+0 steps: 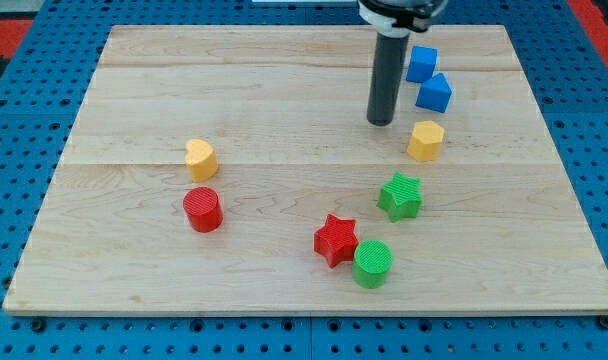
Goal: Move your arm to the right of the cube
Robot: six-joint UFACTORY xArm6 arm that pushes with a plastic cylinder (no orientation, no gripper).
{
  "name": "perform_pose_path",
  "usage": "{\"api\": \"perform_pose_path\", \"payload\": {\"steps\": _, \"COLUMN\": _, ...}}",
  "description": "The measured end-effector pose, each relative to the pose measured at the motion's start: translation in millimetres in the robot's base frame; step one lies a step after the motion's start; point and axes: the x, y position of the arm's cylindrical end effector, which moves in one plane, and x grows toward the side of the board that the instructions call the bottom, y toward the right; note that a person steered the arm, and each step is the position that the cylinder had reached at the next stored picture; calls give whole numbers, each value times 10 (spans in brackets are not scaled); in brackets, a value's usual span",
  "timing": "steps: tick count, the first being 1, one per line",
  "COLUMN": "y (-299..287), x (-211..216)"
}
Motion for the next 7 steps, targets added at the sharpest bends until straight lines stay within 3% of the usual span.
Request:
{"api": "perform_pose_path", "payload": {"steps": 2, "y": 44, "x": -162}}
{"api": "perform_pose_path", "payload": {"steps": 4, "y": 1004, "x": -50}}
{"api": "perform_pose_path", "payload": {"steps": 6, "y": 1275, "x": -135}}
{"api": "perform_pose_path", "payload": {"steps": 7, "y": 1252, "x": -590}}
